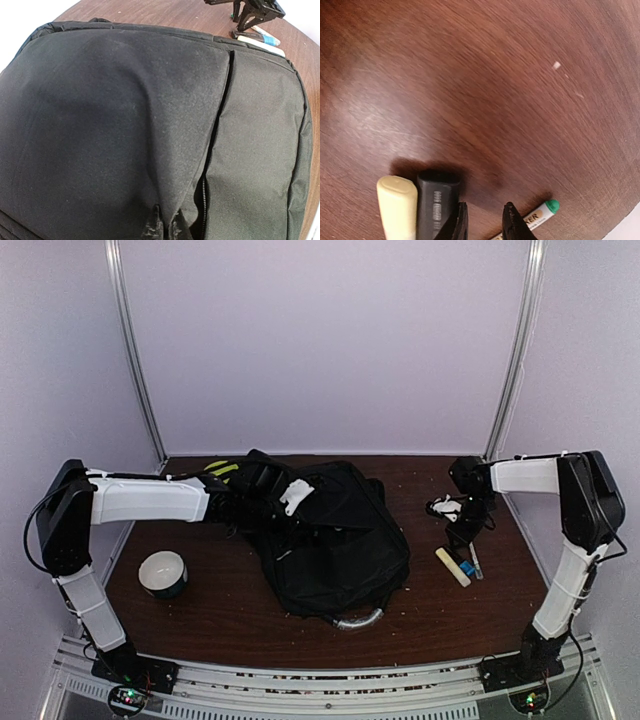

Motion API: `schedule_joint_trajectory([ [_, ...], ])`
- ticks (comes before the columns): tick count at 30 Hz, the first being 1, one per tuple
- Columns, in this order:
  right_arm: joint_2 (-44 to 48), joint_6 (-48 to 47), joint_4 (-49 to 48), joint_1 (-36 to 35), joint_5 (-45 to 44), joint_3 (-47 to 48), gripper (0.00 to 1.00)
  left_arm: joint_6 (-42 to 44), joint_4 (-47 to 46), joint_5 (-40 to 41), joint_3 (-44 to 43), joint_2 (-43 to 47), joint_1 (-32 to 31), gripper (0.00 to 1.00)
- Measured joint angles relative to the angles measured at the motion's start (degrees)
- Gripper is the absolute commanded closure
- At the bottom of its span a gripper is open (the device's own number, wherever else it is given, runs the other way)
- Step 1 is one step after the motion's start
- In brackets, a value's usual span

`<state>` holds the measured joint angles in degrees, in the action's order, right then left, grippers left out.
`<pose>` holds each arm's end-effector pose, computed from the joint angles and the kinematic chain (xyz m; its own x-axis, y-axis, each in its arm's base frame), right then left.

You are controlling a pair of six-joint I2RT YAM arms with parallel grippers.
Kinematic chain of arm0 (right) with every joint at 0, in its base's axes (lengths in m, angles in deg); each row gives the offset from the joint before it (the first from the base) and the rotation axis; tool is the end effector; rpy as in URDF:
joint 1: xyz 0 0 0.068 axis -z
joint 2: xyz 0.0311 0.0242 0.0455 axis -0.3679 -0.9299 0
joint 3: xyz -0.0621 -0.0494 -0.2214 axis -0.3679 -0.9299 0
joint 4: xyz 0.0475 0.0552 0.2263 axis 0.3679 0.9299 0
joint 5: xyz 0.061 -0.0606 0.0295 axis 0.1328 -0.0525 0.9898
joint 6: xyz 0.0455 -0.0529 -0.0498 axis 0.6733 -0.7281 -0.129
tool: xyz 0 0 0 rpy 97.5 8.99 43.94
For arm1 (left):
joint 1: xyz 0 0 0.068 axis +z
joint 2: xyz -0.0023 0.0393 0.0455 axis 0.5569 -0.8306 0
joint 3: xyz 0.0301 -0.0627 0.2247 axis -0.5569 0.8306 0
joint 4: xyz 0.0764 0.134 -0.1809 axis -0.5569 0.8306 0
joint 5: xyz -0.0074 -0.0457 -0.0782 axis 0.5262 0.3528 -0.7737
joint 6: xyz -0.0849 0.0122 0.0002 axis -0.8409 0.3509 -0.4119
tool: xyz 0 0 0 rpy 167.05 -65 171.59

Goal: Pack the student bag
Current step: Adjust the pen at the center of the board, then pick up the second largest pocket of the bag from the center of the board.

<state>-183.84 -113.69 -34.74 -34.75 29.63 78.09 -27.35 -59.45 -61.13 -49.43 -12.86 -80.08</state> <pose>0.3041 0.0769 0.1006 -0.7175 -0.6677 -0.1984 -0.6768 0.7357 -0.0283 0.2547 -0.2881 0.1677 -0.5062 0.4933 -0.7074 0.7945 0.5857 -0.1601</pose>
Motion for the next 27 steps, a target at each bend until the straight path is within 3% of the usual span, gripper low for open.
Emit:
schedule_joint_trajectory([
  [8, 1.4, 2.7, 0.6, -2.7, 0.5, 0.0, 0.72, 0.0, 0.0, 0.0, 0.1, 0.0, 0.0, 1.0],
  [17, 10.6, 7.0, 2.9, 0.8, -1.6, -1.2, 0.68, 0.1, 0.0, 0.0, 0.1, 0.0, 0.0, 1.0],
  [27, 11.9, 8.9, 5.6, 2.6, -4.5, -8.1, 0.65, 0.5, -0.1, 0.0, 0.1, 0.0, 0.0, 1.0],
])
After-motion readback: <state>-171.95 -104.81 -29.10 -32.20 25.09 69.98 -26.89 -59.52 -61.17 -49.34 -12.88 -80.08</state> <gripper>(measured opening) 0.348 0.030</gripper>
